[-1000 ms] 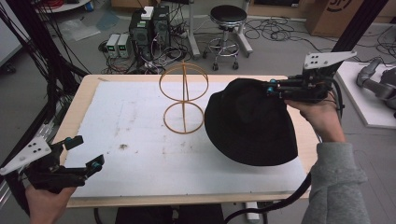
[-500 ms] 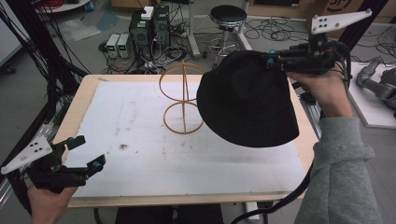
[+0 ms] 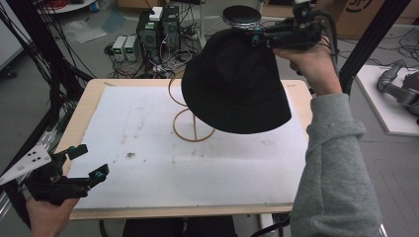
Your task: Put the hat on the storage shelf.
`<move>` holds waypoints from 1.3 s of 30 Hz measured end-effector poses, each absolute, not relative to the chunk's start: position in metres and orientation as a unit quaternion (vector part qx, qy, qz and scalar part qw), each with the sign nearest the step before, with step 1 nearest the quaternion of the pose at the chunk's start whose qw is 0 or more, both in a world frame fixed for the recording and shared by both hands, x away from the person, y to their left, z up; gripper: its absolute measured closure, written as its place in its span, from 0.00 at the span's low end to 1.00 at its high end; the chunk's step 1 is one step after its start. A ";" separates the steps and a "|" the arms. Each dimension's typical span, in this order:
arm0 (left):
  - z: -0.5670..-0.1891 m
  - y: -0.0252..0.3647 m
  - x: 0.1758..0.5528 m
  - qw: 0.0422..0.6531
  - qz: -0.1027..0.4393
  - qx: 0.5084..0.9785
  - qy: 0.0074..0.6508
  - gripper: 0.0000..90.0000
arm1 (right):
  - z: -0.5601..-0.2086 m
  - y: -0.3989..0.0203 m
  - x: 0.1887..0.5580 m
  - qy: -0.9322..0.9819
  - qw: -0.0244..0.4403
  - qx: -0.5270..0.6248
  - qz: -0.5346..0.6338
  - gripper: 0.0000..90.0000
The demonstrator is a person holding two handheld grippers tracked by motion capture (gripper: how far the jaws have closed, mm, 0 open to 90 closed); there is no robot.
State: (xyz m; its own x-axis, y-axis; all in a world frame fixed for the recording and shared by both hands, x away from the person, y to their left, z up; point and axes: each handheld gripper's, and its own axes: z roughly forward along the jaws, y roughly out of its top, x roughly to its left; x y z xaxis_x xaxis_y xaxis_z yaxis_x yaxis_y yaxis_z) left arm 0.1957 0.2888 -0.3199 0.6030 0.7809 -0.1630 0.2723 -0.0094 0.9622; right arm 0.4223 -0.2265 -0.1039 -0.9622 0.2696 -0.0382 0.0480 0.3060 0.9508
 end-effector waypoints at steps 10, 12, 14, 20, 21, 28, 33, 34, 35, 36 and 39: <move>-0.321 0.297 0.192 0.586 0.223 0.669 0.399 0.02 | -0.116 -0.172 0.464 0.813 0.092 0.106 0.565 0.96; -0.321 0.298 0.192 0.585 0.225 0.670 0.399 0.02 | -0.123 -0.161 0.472 0.816 0.087 0.108 0.561 0.96; -0.321 0.298 0.192 0.585 0.224 0.670 0.399 0.02 | -0.131 -0.151 0.478 0.815 0.082 0.110 0.563 0.96; -0.322 0.299 0.192 0.585 0.223 0.670 0.399 0.02 | -0.152 -0.128 0.491 0.817 0.067 0.119 0.559 0.96; -0.322 0.299 0.192 0.585 0.223 0.670 0.399 0.02 | -0.155 -0.125 0.493 0.820 0.068 0.123 0.555 0.96; -0.324 0.299 0.193 0.585 0.221 0.671 0.400 0.02 | -0.182 -0.121 0.499 0.823 0.058 0.141 0.548 0.96; -0.326 0.298 0.195 0.582 0.217 0.672 0.403 0.02 | -0.196 -0.118 0.499 0.825 0.049 0.144 0.545 0.96; -0.327 0.298 0.195 0.583 0.216 0.672 0.403 0.02 | -0.199 -0.118 0.499 0.826 0.048 0.148 0.542 0.96; -0.327 0.298 0.196 0.583 0.215 0.671 0.404 0.02 | -0.202 -0.118 0.500 0.826 0.044 0.148 0.542 0.96; -0.327 0.298 0.196 0.583 0.215 0.671 0.404 0.02 | -0.205 -0.118 0.500 0.827 0.041 0.152 0.540 0.96; -0.327 0.297 0.196 0.582 0.214 0.673 0.403 0.02 | -0.209 -0.121 0.499 0.823 0.041 0.158 0.545 0.96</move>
State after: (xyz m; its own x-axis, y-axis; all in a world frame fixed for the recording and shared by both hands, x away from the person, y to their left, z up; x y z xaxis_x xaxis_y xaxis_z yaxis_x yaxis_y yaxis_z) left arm 0.1960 0.2970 -0.3275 0.5836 0.7917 -0.1808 0.2927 0.0026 0.9562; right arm 0.4992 -0.1206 -0.2093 -0.9470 0.3036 0.1050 0.2152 0.3569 0.9090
